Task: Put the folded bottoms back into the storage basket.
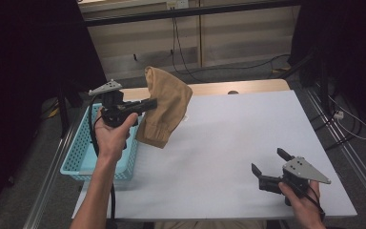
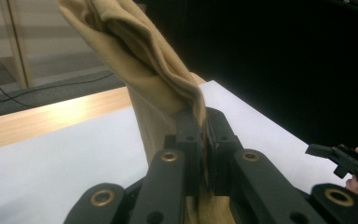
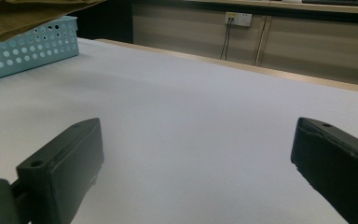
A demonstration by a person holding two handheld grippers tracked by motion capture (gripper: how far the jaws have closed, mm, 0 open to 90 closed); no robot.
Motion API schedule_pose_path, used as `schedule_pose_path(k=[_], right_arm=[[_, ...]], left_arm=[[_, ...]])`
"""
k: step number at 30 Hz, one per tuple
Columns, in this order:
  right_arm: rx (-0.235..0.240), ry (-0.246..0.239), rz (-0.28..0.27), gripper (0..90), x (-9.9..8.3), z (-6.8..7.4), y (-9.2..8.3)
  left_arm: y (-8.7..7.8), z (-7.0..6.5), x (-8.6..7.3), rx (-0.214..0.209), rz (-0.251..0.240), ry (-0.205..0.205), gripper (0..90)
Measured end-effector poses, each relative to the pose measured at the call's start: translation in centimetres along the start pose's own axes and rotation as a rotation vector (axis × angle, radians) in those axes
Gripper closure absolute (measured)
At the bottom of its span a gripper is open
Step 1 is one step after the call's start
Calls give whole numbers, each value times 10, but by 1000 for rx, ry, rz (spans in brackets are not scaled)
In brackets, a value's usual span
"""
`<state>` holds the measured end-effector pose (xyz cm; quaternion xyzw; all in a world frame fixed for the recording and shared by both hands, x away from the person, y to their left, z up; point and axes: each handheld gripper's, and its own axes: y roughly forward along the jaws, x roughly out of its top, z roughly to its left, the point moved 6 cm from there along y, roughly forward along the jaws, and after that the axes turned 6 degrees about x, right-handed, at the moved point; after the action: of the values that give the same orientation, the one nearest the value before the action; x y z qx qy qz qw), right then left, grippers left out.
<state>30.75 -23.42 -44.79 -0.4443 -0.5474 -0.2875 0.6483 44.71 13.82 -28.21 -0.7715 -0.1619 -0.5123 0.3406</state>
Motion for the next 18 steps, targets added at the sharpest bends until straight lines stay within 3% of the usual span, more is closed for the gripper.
schedule_pose_path(k=[18], right_arm=[[1, 1, -1, 21, 0, 0, 0]], left_arm=[[-27, 15, 7, 39, -35, -17, 863]])
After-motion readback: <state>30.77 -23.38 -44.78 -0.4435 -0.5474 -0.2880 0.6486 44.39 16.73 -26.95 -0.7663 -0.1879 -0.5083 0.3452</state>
